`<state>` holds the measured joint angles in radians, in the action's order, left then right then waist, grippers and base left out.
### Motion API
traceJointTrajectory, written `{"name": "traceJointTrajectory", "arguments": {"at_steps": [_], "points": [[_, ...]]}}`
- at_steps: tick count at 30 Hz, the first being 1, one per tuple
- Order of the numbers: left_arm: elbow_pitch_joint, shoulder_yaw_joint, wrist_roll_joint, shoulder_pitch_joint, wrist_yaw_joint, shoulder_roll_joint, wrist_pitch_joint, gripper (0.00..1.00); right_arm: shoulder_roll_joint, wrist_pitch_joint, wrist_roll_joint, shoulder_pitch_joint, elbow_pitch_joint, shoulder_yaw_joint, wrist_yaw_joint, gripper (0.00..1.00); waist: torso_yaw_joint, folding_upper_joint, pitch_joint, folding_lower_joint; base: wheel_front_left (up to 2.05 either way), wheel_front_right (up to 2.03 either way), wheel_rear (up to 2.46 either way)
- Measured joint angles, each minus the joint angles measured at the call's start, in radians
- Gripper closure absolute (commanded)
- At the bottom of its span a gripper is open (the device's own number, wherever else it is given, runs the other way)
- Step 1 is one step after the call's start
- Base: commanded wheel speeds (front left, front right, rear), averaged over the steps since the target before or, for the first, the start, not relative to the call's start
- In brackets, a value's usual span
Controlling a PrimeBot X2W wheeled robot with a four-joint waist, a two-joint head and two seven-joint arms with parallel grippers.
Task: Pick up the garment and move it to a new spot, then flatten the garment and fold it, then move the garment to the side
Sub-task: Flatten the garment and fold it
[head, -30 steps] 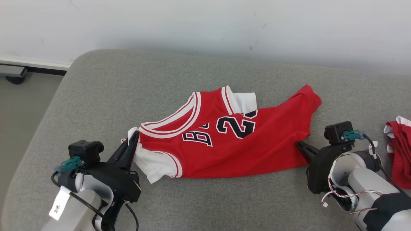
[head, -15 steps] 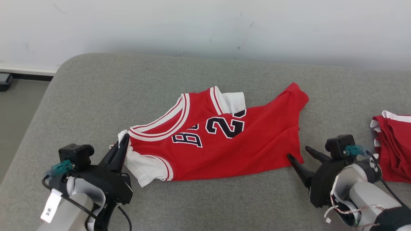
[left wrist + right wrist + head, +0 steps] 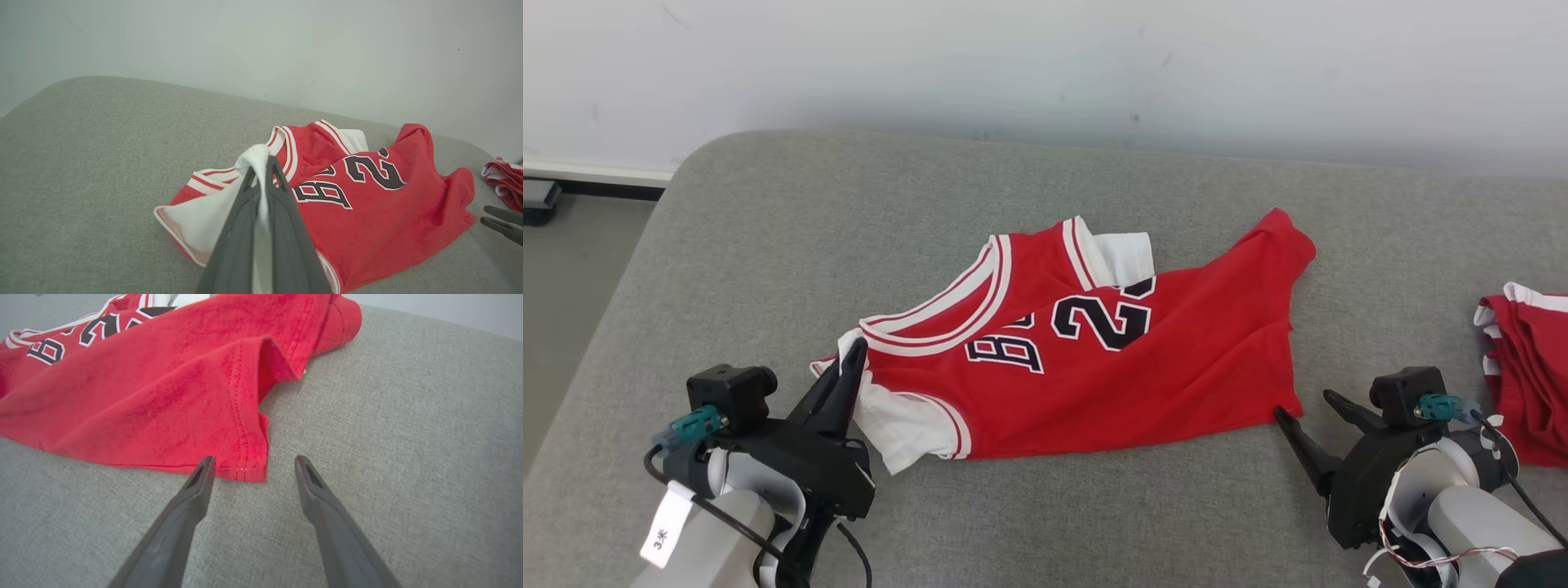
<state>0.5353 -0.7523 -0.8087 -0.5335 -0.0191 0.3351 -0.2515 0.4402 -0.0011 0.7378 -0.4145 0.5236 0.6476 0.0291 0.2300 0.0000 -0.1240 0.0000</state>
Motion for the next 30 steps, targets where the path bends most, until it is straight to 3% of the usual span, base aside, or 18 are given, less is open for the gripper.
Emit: {"name": "traceJointTrajectory", "arguments": {"at_steps": [11, 12, 14, 23, 30], "points": [[0.004, -0.006, 0.025, -0.004, -0.009, -0.022, 0.0, 1.0, -0.011, 0.022, 0.001, -0.003, 0.036, 0.012, -0.017, 0.03, 0.049, 0.0, -0.011, 0.0, 0.0, 0.0, 0.0], [0.005, -0.005, 0.025, -0.004, -0.009, -0.021, 0.0, 1.0, -0.015, 0.028, 0.001, -0.004, 0.038, 0.014, -0.017, 0.42, 0.051, 0.0, -0.011, 0.0, 0.0, 0.0, 0.0], [0.007, -0.005, 0.025, -0.004, -0.009, -0.021, 0.0, 1.0, -0.023, 0.028, 0.001, -0.005, 0.042, 0.019, -0.017, 1.0, 0.054, 0.0, -0.011, 0.0, 0.0, 0.0, 0.0], [0.019, 0.007, 0.025, 0.012, -0.009, -0.016, 0.0, 1.0, -0.03, 0.024, 0.001, -0.007, 0.05, 0.017, -0.011, 1.0, 0.044, 0.0, -0.005, 0.0, 0.0, 0.0, 0.0], [0.051, 0.001, 0.025, 0.023, -0.011, -0.016, 0.0, 1.0, 0.011, -0.013, 0.001, -0.009, 0.045, -0.026, -0.017, 1.0, 0.028, 0.0, -0.006, 0.0, 0.0, 0.0, 0.0]]}}
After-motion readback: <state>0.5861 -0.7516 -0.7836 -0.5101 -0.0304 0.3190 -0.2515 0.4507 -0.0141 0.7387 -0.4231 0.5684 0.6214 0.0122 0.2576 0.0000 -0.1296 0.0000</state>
